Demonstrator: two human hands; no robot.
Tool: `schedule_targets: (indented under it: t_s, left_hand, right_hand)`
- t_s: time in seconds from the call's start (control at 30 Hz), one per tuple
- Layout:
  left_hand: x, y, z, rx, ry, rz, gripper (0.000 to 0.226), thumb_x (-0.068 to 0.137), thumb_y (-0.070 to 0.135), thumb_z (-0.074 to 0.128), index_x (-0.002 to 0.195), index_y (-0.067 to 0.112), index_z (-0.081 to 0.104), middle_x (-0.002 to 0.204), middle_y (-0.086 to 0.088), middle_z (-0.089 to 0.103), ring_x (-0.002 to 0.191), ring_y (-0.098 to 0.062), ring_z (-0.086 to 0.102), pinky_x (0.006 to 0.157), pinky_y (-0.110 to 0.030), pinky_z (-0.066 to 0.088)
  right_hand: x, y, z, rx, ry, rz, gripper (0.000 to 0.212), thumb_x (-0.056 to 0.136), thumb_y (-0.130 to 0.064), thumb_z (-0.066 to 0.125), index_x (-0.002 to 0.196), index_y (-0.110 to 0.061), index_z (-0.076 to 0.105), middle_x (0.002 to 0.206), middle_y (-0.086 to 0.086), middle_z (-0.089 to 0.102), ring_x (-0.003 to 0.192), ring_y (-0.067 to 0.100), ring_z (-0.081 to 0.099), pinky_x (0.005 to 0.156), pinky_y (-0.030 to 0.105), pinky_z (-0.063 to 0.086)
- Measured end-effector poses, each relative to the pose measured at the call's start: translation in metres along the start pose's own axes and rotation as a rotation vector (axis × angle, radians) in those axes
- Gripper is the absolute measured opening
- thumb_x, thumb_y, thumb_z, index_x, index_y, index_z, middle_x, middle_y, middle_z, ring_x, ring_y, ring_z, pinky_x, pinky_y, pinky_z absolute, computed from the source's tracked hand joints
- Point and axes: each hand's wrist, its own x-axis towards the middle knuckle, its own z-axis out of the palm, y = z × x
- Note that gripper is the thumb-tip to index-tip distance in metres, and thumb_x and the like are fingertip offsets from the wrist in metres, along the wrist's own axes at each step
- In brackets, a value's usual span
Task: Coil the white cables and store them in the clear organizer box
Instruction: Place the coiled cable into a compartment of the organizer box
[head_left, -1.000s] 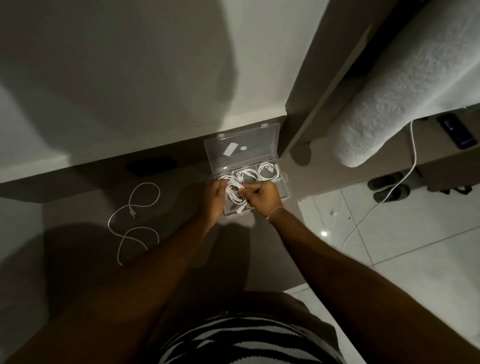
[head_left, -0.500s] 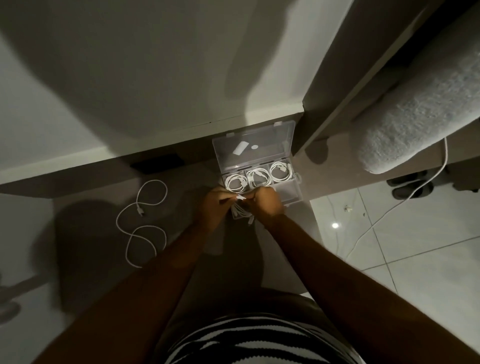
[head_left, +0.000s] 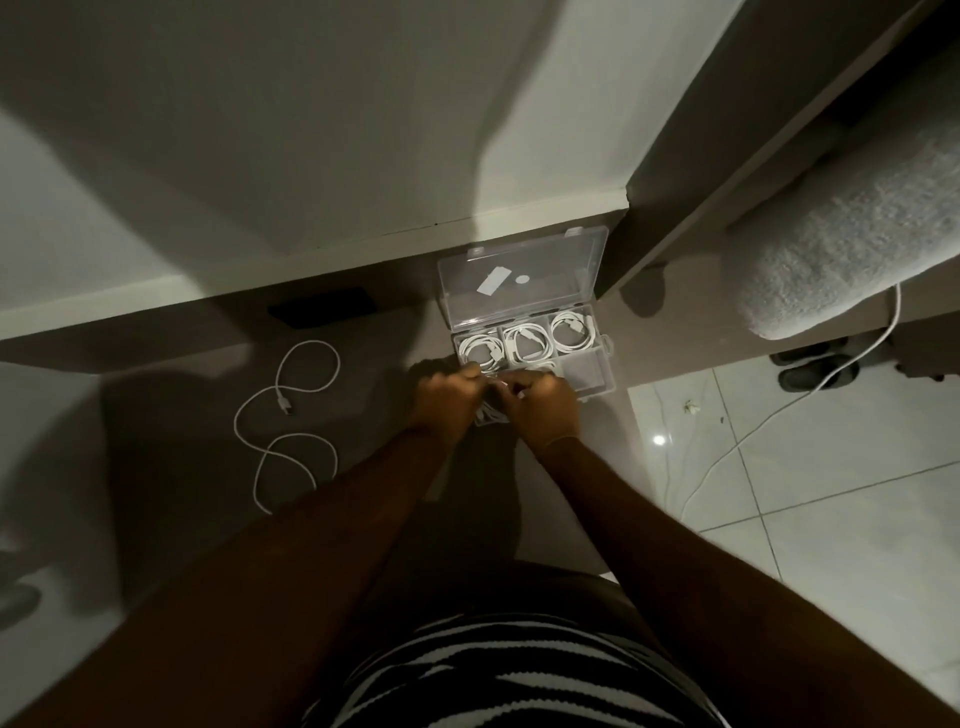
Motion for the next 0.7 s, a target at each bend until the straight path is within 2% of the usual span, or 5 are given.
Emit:
schedule_targets:
  t_s: [0.17,0.3,0.37,0.53,0.7]
  left_hand:
    - [0.004,-0.004,0.003,0.161,-0.102,0.043,0.039,0.105,0.041,0.05,0.138,0.021,0.058,0.139,-0.004,0.065,0.114,-0.03,0.07,0.089,-0.039,0.055]
    - [0.007,0.006,-0.005,0.379,-0.09,0.011,0.036,0.066,0.047,0.089,0.092,0.023,0.083,0.06,0.002,0.073,0.051,-0.013,0.072,0.045,-0.021,0.053]
    - [0.009,0.013,-0.006,0.29,-0.103,0.054,0.039,0.052,0.052,0.095,0.075,0.022,0.084,0.051,0.005,0.068,0.04,-0.01,0.066,0.039,-0.017,0.047]
    - [0.005,0.018,-0.003,-0.026,-0.207,0.0,0.02,0.103,0.029,0.056,0.114,0.014,0.065,0.108,-0.007,0.073,0.076,-0.017,0.067,0.056,-0.021,0.042]
    - [0.004,0.002,0.012,-0.168,-0.169,0.048,0.025,0.099,0.015,0.057,0.124,0.011,0.061,0.129,-0.013,0.061,0.108,-0.029,0.063,0.088,-0.039,0.052]
  right_hand:
    - [-0.02,0.015,-0.011,0.107,0.051,0.137,0.008,0.094,-0.024,0.074,0.094,-0.02,0.08,0.093,0.0,0.08,0.082,0.013,0.076,0.081,0.04,0.066]
    - [-0.039,0.03,-0.014,0.058,-0.028,0.234,0.014,0.093,-0.022,0.076,0.106,-0.017,0.079,0.106,0.005,0.078,0.093,0.021,0.075,0.089,0.045,0.065]
    - [-0.042,0.026,-0.011,0.164,-0.037,0.258,0.014,0.092,-0.015,0.077,0.106,-0.012,0.08,0.102,0.007,0.08,0.09,0.021,0.077,0.089,0.044,0.066]
    - [-0.042,0.013,-0.001,0.319,-0.057,0.255,0.01,0.089,-0.015,0.083,0.097,-0.01,0.084,0.091,0.005,0.083,0.082,0.01,0.078,0.087,0.033,0.065]
    - [-0.036,0.016,-0.001,0.038,-0.175,-0.168,0.018,0.095,-0.023,0.077,0.107,-0.013,0.083,0.104,0.009,0.079,0.091,0.024,0.075,0.084,0.041,0.061]
